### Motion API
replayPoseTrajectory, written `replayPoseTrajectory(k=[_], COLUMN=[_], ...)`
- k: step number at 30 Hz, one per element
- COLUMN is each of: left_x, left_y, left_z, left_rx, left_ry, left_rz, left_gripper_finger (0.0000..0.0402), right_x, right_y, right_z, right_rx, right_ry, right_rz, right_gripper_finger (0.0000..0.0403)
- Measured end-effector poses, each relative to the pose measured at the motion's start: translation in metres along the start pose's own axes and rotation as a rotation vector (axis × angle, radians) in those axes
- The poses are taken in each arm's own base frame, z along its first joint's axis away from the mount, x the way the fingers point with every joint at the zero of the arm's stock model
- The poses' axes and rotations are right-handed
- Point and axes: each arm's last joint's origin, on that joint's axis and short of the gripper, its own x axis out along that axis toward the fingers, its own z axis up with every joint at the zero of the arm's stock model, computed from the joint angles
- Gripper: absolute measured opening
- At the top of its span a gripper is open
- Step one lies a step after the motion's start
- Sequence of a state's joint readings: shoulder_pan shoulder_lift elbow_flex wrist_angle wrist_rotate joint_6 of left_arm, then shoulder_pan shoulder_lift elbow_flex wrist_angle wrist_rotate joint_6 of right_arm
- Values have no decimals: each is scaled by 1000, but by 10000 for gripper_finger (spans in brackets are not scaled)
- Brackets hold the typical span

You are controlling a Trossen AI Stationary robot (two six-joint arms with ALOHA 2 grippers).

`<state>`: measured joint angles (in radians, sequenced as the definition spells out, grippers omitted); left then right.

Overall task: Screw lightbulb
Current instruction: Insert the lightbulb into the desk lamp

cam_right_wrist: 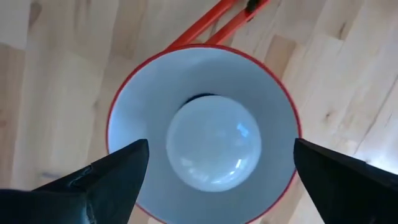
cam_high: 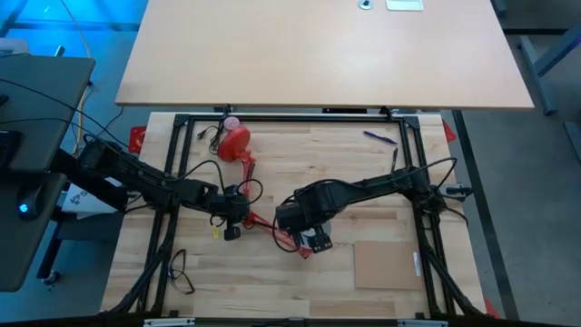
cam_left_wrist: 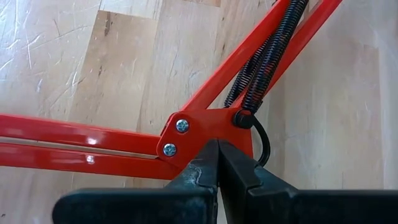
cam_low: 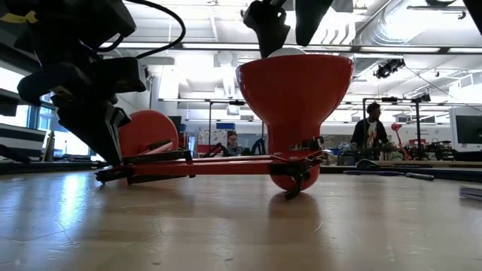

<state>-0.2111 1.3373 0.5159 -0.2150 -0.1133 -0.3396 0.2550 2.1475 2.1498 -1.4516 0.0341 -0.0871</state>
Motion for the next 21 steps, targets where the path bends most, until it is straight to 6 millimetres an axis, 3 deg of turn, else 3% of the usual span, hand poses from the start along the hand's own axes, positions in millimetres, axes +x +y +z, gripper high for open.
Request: replayPoseTrajectory(k=[10, 21], left_x=[0, 0], left_y=[0, 0], left_z=[0, 0], left_rx=[-1, 0], left_ry=[0, 0], left_rz=[-1, -1], left_gripper_finger=[0, 0], right_x=[3, 18], right_y=[1, 1], right_z=[-2, -2], right_rx=[-5, 19], right_ry=[20, 34], right_rz=[24, 29], right_gripper_finger=[321, 314])
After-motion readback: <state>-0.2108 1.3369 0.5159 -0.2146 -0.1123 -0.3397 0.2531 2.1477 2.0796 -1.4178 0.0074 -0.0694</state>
